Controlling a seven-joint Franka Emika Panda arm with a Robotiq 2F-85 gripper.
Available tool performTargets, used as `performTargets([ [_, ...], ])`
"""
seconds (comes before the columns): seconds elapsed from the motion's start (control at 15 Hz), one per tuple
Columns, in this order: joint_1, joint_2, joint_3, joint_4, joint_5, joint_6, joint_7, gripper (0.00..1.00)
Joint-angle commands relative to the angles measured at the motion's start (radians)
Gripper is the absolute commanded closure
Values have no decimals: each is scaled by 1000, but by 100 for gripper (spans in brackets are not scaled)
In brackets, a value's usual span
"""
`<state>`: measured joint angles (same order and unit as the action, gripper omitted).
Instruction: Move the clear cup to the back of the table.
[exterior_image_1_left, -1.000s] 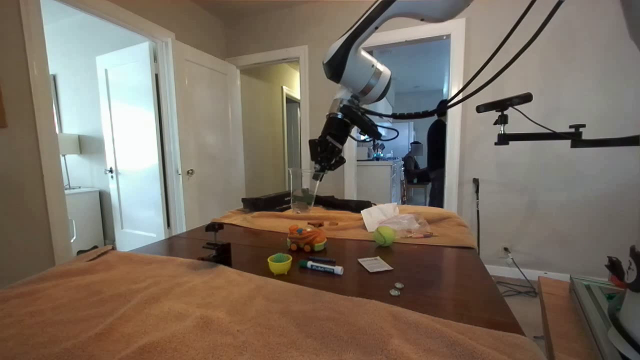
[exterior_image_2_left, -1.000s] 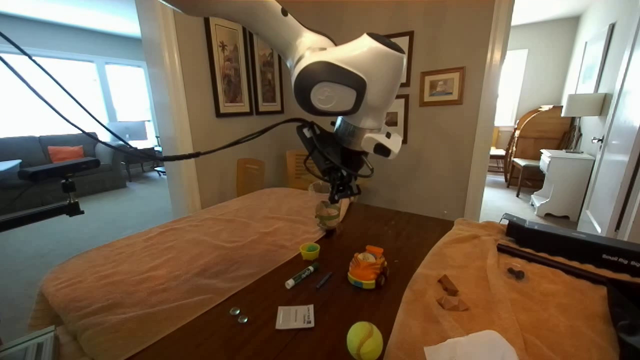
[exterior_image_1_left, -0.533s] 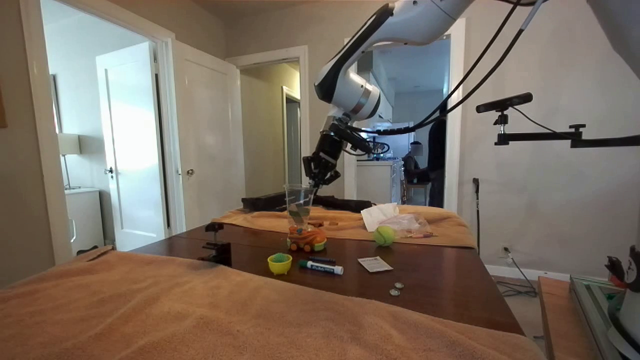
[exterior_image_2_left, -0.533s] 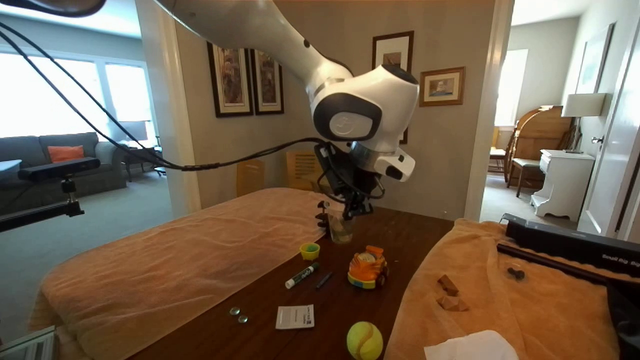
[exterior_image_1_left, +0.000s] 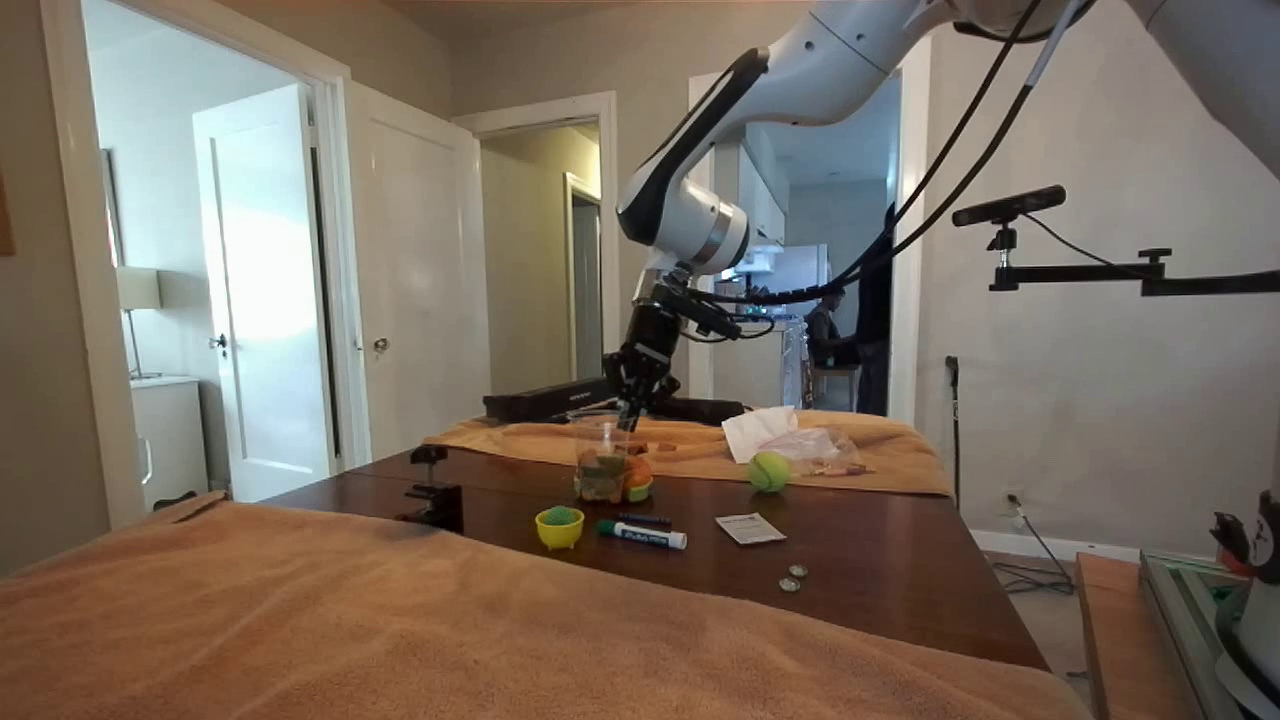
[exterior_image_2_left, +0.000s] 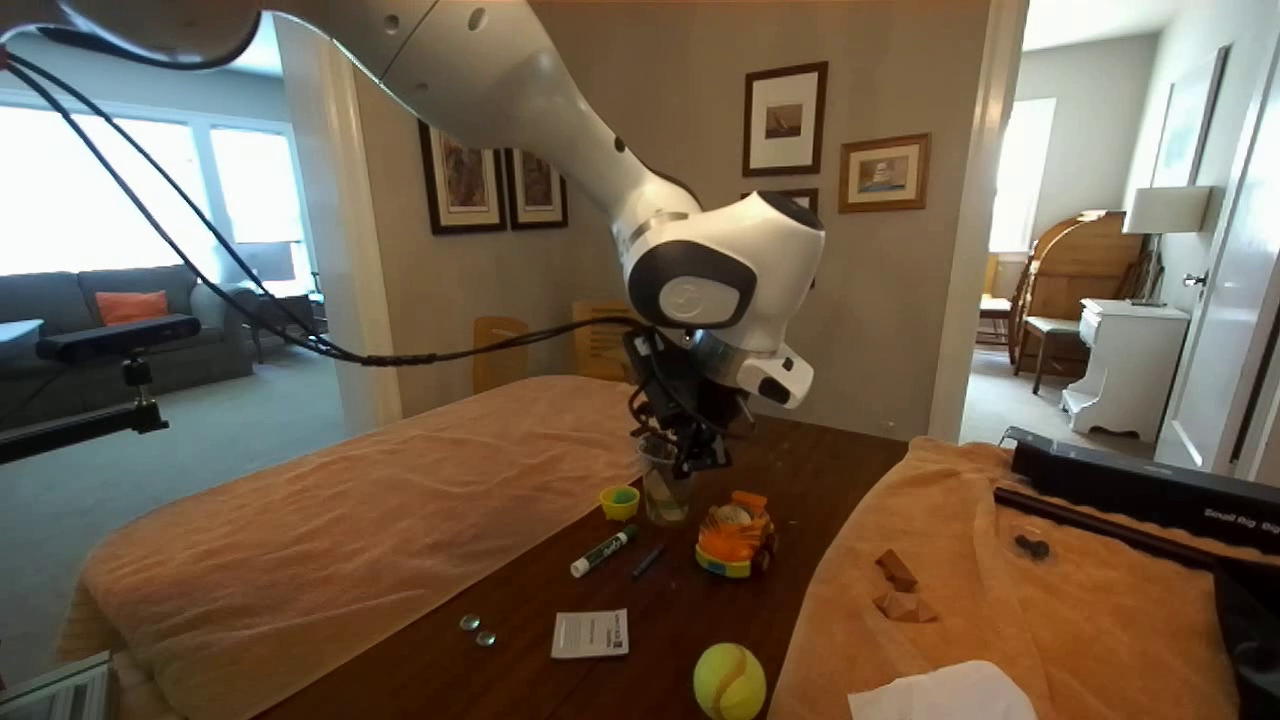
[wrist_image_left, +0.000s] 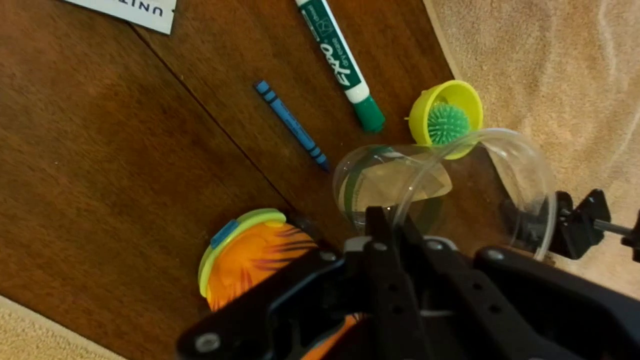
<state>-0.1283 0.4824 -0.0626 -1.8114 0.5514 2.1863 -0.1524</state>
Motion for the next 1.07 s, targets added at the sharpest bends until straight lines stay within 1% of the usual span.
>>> performTargets([
  [0.0,-14,36,26,28,-59,-7,20,98],
  [0.67,-15,49,55,34,-80,-3,2,98],
  [1.0,-16,61,61,66,-87,-9,6,98],
])
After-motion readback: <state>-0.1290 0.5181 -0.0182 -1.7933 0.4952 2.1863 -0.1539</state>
